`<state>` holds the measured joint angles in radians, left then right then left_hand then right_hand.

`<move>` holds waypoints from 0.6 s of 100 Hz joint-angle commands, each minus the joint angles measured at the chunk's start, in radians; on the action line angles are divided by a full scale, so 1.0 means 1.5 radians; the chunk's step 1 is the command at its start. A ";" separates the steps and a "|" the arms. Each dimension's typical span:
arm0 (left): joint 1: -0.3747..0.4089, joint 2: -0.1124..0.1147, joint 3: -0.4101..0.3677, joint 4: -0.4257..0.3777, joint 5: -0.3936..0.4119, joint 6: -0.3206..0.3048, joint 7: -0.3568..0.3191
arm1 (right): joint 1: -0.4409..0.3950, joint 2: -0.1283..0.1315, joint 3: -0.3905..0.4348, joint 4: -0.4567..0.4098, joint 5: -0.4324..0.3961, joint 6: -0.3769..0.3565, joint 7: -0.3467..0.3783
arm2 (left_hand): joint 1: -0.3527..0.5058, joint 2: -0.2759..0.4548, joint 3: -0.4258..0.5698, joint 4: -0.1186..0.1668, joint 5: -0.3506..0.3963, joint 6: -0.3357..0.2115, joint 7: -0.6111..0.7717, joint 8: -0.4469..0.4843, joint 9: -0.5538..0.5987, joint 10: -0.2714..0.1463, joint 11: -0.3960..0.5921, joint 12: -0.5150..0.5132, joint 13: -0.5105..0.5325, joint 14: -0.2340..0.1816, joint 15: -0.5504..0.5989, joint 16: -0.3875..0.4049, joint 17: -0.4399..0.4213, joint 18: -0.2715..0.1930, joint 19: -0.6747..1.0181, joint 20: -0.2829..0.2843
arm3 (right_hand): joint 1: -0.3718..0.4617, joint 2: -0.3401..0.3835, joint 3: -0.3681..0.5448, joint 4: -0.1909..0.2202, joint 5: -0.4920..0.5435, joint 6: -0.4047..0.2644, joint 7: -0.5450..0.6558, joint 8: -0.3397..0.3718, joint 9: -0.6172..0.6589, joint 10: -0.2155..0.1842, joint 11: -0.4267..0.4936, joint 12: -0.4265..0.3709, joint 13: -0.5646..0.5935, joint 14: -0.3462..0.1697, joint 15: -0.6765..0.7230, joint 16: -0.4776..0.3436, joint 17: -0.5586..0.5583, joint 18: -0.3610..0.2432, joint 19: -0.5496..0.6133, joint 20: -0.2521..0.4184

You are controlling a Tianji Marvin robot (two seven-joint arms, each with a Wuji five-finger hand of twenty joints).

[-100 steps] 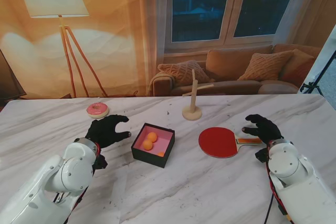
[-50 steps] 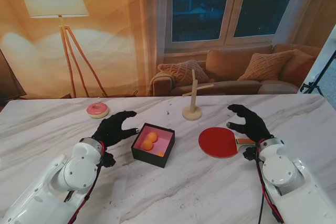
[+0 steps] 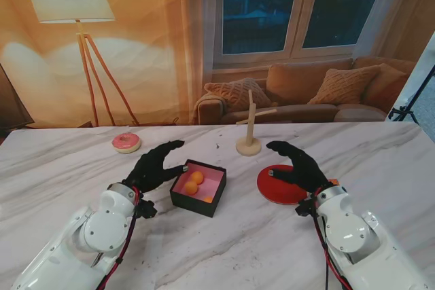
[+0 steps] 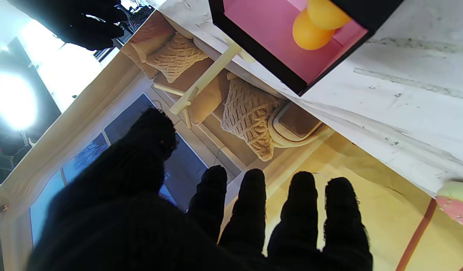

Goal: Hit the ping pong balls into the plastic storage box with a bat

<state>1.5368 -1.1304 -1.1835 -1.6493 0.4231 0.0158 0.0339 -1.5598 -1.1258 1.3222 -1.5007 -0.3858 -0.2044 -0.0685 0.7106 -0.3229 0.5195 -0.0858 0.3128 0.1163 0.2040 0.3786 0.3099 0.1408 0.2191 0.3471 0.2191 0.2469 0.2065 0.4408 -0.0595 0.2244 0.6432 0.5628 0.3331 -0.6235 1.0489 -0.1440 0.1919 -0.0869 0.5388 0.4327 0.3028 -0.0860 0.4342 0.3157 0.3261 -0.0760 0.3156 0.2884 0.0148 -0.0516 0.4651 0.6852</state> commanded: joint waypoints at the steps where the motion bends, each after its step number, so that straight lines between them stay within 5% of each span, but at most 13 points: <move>1: 0.009 0.000 -0.003 -0.002 -0.001 -0.003 -0.013 | 0.001 -0.007 -0.008 0.004 0.002 -0.001 0.007 | 0.000 0.001 0.016 0.019 -0.025 -0.028 -0.008 -0.006 -0.032 -0.025 -0.006 -0.013 -0.023 -0.025 -0.015 -0.013 -0.011 -0.027 -0.026 0.002 | -0.019 0.019 -0.011 0.027 -0.040 0.001 -0.006 -0.003 -0.032 -0.015 -0.001 -0.004 -0.027 -0.016 -0.002 -0.009 0.002 -0.020 -0.008 0.012; 30: 0.032 0.014 -0.026 -0.024 0.020 -0.021 -0.062 | -0.001 -0.011 -0.015 0.008 0.026 -0.007 0.000 | -0.012 -0.024 0.101 0.022 -0.022 -0.032 -0.009 -0.007 -0.033 -0.039 -0.014 -0.022 -0.033 -0.049 -0.038 -0.034 -0.011 -0.043 -0.110 0.006 | -0.022 0.031 -0.015 0.028 -0.054 0.002 -0.003 -0.004 -0.040 -0.017 0.005 -0.006 -0.019 -0.014 0.001 -0.009 0.011 -0.018 0.001 0.015; 60: 0.037 0.017 -0.030 -0.021 0.014 -0.047 -0.074 | -0.013 -0.014 -0.009 -0.007 0.046 -0.006 -0.004 | -0.017 -0.029 0.110 0.020 -0.028 -0.031 -0.010 -0.006 -0.034 -0.041 -0.013 -0.022 -0.029 -0.053 -0.038 -0.036 -0.007 -0.055 -0.122 0.009 | -0.023 0.048 -0.022 0.032 -0.064 0.005 0.000 -0.005 -0.048 -0.015 0.008 -0.009 -0.022 -0.015 0.000 -0.010 0.010 -0.020 0.008 0.014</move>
<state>1.5888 -1.1001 -1.2321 -1.6821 0.4460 -0.0529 -0.0758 -1.5729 -1.1452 1.3075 -1.5067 -0.3029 -0.2136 -0.0840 0.7102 -0.3544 0.6520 -0.0768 0.2985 0.1067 0.2026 0.3784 0.3098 0.1074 0.2160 0.3361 0.2174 0.1946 0.1610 0.3946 -0.0595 0.1798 0.4818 0.5625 0.3330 -0.5624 1.0280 -0.1439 0.1299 -0.0787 0.5388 0.4311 0.2768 -0.0859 0.4408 0.3142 0.3265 -0.0760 0.3162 0.2839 0.0313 -0.0516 0.4685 0.6949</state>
